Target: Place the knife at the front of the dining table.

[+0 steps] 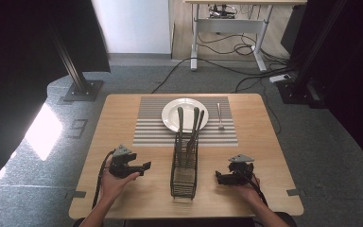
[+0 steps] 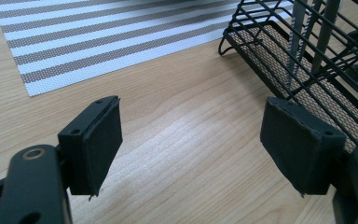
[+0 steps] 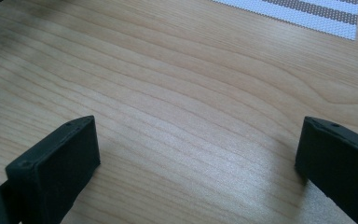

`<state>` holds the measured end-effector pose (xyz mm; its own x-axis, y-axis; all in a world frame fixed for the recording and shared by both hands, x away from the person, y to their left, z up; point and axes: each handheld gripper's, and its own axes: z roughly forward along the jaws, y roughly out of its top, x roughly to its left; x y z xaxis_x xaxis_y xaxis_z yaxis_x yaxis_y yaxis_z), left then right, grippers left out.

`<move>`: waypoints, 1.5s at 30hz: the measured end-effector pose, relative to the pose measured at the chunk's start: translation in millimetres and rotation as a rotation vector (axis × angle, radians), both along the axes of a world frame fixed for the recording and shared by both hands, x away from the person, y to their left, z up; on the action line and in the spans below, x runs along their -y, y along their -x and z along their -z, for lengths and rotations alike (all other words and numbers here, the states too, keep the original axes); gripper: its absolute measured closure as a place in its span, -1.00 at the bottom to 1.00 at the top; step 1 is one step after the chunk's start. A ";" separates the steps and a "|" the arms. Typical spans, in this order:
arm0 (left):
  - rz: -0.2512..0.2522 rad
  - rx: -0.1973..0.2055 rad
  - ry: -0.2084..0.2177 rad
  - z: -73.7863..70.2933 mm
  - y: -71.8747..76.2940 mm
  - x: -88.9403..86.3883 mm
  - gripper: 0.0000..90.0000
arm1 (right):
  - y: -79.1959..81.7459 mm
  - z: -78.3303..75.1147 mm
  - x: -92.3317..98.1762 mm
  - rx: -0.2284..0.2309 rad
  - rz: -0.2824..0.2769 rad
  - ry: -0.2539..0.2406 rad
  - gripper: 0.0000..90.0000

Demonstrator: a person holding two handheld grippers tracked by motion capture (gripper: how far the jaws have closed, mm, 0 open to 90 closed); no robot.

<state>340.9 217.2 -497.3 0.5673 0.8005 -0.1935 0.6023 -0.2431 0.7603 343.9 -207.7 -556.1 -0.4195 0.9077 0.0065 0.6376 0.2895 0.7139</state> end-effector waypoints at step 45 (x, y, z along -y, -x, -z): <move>-0.026 0.129 0.081 -63.3 -45.2 33.8 -0.47 | 0.4 -0.9 -1.4 0.000 -0.006 0.001 -0.96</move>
<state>386.1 183.4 -434.0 0.5712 0.7996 -0.1853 0.5039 -0.1635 0.8481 343.5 -206.3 -555.2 -0.4250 0.9052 0.0056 0.6356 0.2940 0.7138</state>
